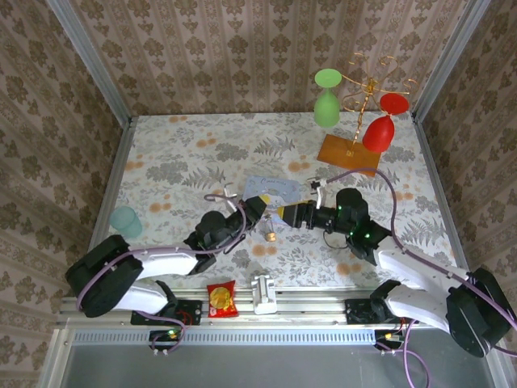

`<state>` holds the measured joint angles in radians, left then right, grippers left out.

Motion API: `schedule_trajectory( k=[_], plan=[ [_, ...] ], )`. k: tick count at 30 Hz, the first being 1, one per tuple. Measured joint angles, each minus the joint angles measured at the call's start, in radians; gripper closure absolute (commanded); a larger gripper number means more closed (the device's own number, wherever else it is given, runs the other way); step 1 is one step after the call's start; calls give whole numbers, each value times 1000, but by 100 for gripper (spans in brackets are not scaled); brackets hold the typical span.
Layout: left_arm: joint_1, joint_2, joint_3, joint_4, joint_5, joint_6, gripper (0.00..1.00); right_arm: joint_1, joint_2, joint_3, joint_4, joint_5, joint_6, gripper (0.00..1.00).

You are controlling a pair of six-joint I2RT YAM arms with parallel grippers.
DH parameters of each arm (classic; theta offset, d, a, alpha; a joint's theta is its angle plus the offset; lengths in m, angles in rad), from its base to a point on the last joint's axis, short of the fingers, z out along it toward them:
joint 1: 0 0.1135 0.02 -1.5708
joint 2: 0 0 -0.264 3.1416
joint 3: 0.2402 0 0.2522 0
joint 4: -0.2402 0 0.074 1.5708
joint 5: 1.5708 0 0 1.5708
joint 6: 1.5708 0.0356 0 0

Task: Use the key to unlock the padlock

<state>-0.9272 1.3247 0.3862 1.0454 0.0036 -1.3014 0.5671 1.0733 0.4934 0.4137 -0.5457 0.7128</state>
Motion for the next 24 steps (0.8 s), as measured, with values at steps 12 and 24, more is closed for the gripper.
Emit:
schedule_trajectory(
  k=[12,24],
  plan=[
    [20,-191,36,-148,222,368,100,85,109,2,324,-185,119,48],
    [32,-145,31,-19,229,338,100,94,127,2,403,-194,136,73]
  ],
)
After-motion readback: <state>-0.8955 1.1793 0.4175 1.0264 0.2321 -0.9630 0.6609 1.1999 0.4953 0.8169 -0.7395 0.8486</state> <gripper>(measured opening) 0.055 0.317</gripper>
